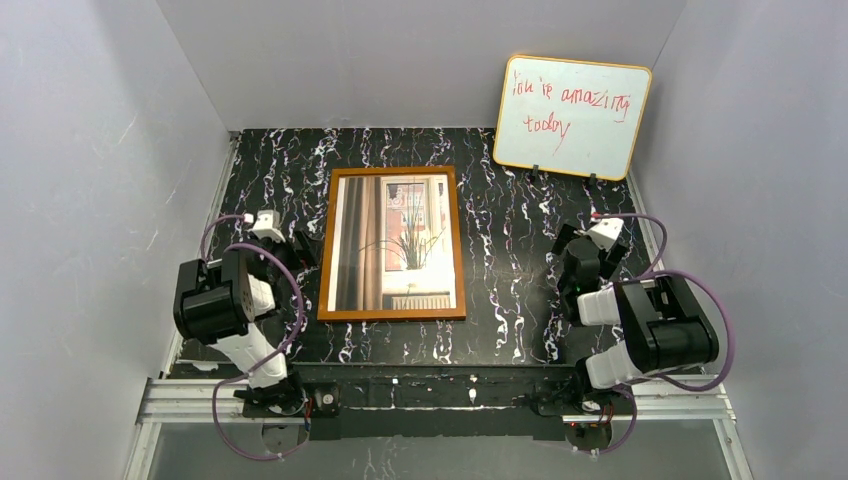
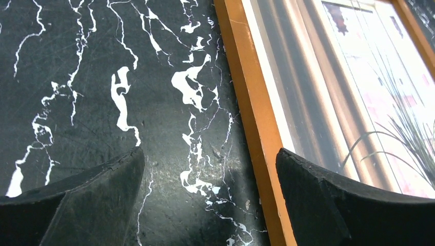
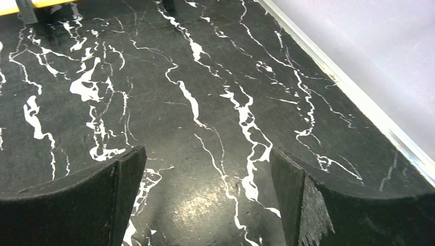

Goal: Put the photo into the frame

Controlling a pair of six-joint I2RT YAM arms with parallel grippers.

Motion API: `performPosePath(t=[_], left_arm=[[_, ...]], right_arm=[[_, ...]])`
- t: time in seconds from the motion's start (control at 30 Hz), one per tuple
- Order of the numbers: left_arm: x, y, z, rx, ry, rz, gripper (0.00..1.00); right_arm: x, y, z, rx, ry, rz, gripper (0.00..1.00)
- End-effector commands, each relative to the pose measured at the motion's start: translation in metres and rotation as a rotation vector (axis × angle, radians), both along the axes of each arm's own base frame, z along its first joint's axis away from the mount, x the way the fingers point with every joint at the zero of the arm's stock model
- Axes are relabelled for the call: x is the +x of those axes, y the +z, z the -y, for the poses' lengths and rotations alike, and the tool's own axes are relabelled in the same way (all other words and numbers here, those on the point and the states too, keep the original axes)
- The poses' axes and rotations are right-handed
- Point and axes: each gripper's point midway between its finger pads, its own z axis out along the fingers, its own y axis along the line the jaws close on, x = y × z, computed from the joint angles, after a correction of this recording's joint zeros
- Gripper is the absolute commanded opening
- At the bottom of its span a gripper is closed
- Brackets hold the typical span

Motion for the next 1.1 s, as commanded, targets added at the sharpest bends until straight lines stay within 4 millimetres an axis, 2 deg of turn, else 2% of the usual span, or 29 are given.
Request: performPosePath(t=[0.0, 0.1, 0.17, 0.2, 0.27, 0.3, 0.37, 0.43, 0.5, 0.57, 0.63, 1.07], left_arm=[[0.005, 0.017, 0.001, -0.020, 0.037, 0.118, 0.98], [-0.003, 0.021, 0.001, 0.031, 0.051, 0.151, 0.98], [-0.012, 0.026, 0.010, 0.091, 0.048, 0.209, 0.98], [-0.021, 0.022, 0.017, 0.141, 0.038, 0.214, 0.98], [-0.027, 0.013, 0.025, 0.241, 0.069, 0.210, 0.98], [-0.024, 0.018, 0.029, 0.245, 0.065, 0.252, 0.98], [-0.019, 0.012, 0.026, 0.251, 0.080, 0.211, 0.98], [-0.012, 0.003, 0.024, 0.276, 0.078, 0.152, 0.98], [0.001, -0.005, 0.022, 0.280, 0.080, 0.100, 0.98], [-0.001, -0.009, 0.028, 0.327, 0.087, 0.071, 0.98], [0.000, -0.010, 0.028, 0.328, 0.089, 0.072, 0.98], [-0.003, -0.006, 0.028, 0.325, 0.093, 0.088, 0.98]], right_arm=[[0.011, 0.019, -0.002, 0.016, 0.025, 0.137, 0.99], [0.008, 0.020, -0.002, 0.020, 0.030, 0.149, 0.99], [0.002, 0.021, -0.006, 0.020, 0.063, 0.170, 0.99], [-0.002, 0.022, -0.009, 0.009, 0.098, 0.180, 0.99], [-0.002, 0.028, -0.026, -0.012, 0.221, 0.215, 0.99], [-0.003, 0.029, -0.032, -0.030, 0.265, 0.221, 0.99], [0.002, 0.028, -0.047, -0.057, 0.364, 0.235, 0.99], [0.006, 0.020, -0.044, -0.088, 0.341, 0.195, 0.99], [0.020, -0.001, -0.041, -0.023, 0.310, 0.079, 0.99], [0.035, -0.003, -0.031, 0.026, 0.314, 0.066, 0.99], [0.034, -0.009, -0.030, 0.067, 0.322, 0.032, 0.99], [0.032, -0.003, -0.028, 0.050, 0.323, 0.067, 0.99]])
